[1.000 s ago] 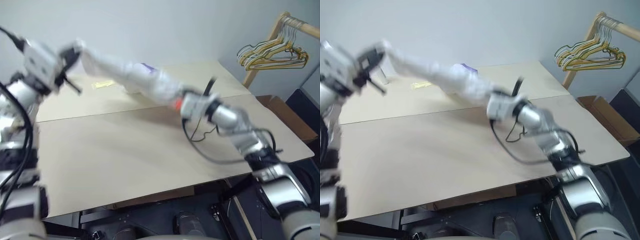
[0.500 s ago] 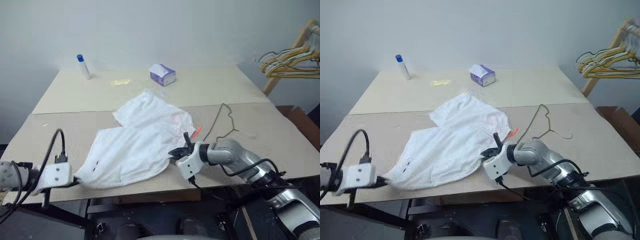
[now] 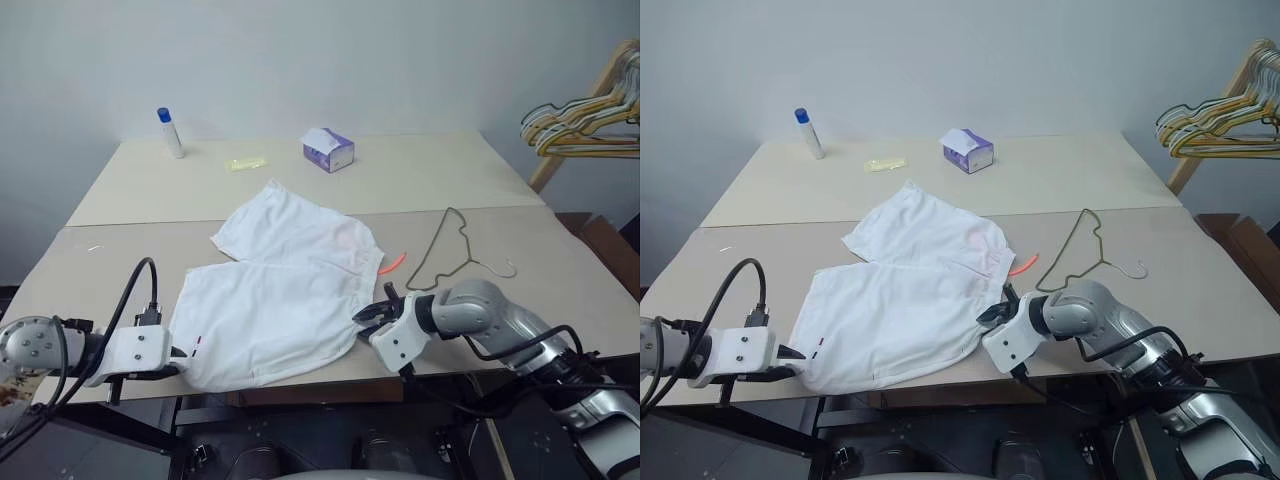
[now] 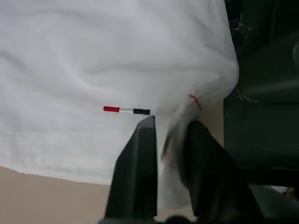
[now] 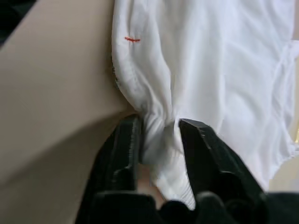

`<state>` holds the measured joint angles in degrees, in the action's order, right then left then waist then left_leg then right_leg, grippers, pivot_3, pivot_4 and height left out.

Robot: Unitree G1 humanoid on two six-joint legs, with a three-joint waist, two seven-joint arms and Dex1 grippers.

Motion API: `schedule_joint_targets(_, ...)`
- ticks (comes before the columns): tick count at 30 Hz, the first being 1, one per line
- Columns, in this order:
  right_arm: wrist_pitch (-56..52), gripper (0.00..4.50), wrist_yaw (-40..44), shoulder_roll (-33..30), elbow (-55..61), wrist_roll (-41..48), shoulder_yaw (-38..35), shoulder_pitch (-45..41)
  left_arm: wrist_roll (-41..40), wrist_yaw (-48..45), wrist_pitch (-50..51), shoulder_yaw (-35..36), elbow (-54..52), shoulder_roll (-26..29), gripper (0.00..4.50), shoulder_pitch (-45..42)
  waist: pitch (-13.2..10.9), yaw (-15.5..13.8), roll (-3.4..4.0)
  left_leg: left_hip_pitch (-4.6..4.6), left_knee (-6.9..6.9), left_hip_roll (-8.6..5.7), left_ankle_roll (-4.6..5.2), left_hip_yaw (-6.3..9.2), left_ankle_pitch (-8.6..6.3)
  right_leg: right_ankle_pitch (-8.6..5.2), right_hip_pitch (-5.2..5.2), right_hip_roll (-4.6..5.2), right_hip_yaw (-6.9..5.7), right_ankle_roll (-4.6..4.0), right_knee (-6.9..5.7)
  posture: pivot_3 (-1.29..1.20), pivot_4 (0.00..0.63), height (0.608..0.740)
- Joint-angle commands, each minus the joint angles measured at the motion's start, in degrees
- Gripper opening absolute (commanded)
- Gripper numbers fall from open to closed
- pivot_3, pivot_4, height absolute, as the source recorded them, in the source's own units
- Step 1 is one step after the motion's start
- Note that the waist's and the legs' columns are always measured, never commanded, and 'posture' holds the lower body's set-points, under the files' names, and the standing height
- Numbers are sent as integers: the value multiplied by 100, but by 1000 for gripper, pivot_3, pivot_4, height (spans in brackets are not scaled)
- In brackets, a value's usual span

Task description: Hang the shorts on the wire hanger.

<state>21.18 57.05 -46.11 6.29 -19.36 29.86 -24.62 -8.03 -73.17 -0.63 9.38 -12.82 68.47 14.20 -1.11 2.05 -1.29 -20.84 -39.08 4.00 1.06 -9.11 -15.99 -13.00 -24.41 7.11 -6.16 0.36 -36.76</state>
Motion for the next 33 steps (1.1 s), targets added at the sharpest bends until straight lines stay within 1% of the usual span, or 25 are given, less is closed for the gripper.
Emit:
schedule_joint_targets(1, -465, 2919, 424, -216, 519, 649, -453, 85, -100, -291, 52, 242, 145, 293, 2279, -133, 0, 8, 0, 0, 0, 0, 1, 0, 0, 0, 1, 0, -1, 0, 0, -37, 0, 740)
schedule_joint_targets(3, -719, 3641, 601, -330, 707, 964, -631, 176, -147, -393, 79, 329, 256, 385, 2945, -210, -1, 25, 1, 3, 0, 0, 1, 1, 0, -1, 2, 0, -1, 0, -2, -41, 0, 740)
schedule_joint_targets(4, -1069, 3949, 559, -317, 847, 1268, -898, 226, -218, -438, 76, 422, 361, 420, 3249, -323, -1, 27, 1, 4, 0, 1, 2, 3, -1, -1, 4, 0, -2, 0, -2, -42, 0, 740)
schedule_joint_targets(5, -1397, 4354, 434, -253, 941, 1491, -1158, 258, -310, -461, 68, 503, 453, 422, 3606, -451, -1, 29, 0, 6, 0, 2, 3, 8, -1, -1, 4, 0, -2, 0, -2, -45, 0, 740)
schedule_joint_targets(6, -2018, 4500, 411, -208, 1055, 1754, -1387, 246, -457, -437, 131, 578, 508, 363, 3907, -626, -2, 29, 0, 7, 0, 3, 3, 18, -2, -1, 6, 0, -3, 0, -2, -46, 0, 740)
schedule_joint_targets(7, -2470, 4500, 410, -182, 1146, 1925, -1534, 239, -553, -421, 183, 619, 539, 312, 4252, -752, -1, 30, -1, 6, -1, 3, 3, 29, -2, -1, 5, 0, -2, 0, -3, -49, 0, 740)
schedule_joint_targets(8, -3060, 4500, 418, -200, 1193, 2037, -1675, 197, -827, -432, 256, 678, 541, 188, 4477, -970, -1, 30, -1, 5, -2, 3, 3, 34, -2, -1, 6, 0, -3, -1, -2, -52, 0, 740)
schedule_joint_targets(10, -4309, 4500, 133, -60, 1201, 2180, -1956, 78, -1399, -403, 517, 774, 476, -79, 4477, -1403, -1, 35, -1, 5, -2, 0, 7, 35, -4, 0, 8, 1, -2, -2, 0, -56, 0, 740)
schedule_joint_targets(12, -5563, 4500, -322, 253, 1063, 2266, -2168, -131, -1895, -402, 792, 803, 383, -335, 4477, -1775, 0, 40, -2, -1, -7, 0, 9, 37, -5, 16, 6, 1, -4, -28, -1, -62, 0, 740)
schedule_joint_targets(13, -5959, 4500, -630, 450, 897, 2193, -2226, -228, -2041, -310, 906, 757, 347, -489, 4477, -1978, 1, 46, -3, -3, -7, -1, 9, 37, -4, 22, 5, 1, -4, -38, -1, -70, 0, 740)
schedule_joint_targets(15, -6775, 4500, -1319, 980, 376, 2099, -2401, -472, -2048, -69, 1015, 532, 309, -785, 4477, -2353, 3, 73, -5, -5, -9, -1, 7, 38, -4, 27, 5, 0, -4, -45, -4, -78, 0, 740)
schedule_joint_targets(17, -7164, 4500, -1940, 1443, -224, 2017, -2579, -669, -1937, 12, 1036, 257, 252, -994, 4477, -2597, 5, 104, -4, -2, -10, -3, 0, 36, 1, 29, 10, -2, -5, -47, -4, -81, 0, 740)
schedule_joint_targets(21, -7242, 4500, -2797, 2098, -1203, 2077, -2987, -963, -1768, 57, 1017, -224, 194, -1302, 4477, -2939, 5, 192, -4, -25, -9, -5, -42, 5, 26, 31, -1, -2, -16, -49, 0, -87, 0, 740)
schedule_joint_targets(23, -7062, 4500, -3065, 2240, -1623, 2024, -3012, -1019, -1691, 71, 998, -431, 205, -1445, 4477, -3118, 4, 218, -4, -29, -9, -6, -44, 2, 27, 31, -2, -1, -19, -49, 3, -94, 0, 740)
schedule_joint_targets(26, -6881, 4500, -3192, 2172, -1905, 1834, -2745, -938, -1601, 91, 949, -631, 275, -1638, 4477, -3394, 5, 239, -3, -29, -9, -6, -44, 1, 27, 31, 0, -1, -18, -48, 6, -99, 0, 740)
schedule_joint_targets(29, -6929, 4500, -3092, 1981, -1789, 1750, -2558, -737, -1582, 82, 951, -697, 352, -1752, 4477, -3567, 5, 311, -4, -28, -9, -6, -43, 5, 27, 30, 0, -1, -17, -48, 5, -110, 0, 740)
schedule_joint_targets(31, -7023, 4500, -3054, 1778, -1599, 1719, -2537, -557, -1554, 40, 918, -722, 410, -1782, 4477, -3635, 5, 344, -3, -27, -9, -6, -43, 11, 27, 30, 3, -1, -18, -47, 6, -115, 0, 740)
schedule_joint_targets(33, -7123, 4500, -3030, 1564, -1418, 1795, -2694, -381, -1487, 39, 852, -729, 494, -1800, 4477, -3683, 5, 362, -2, -26, -9, -8, -41, 18, 25, 30, 3, 1, -16, -46, 6, -119, 0, 740)
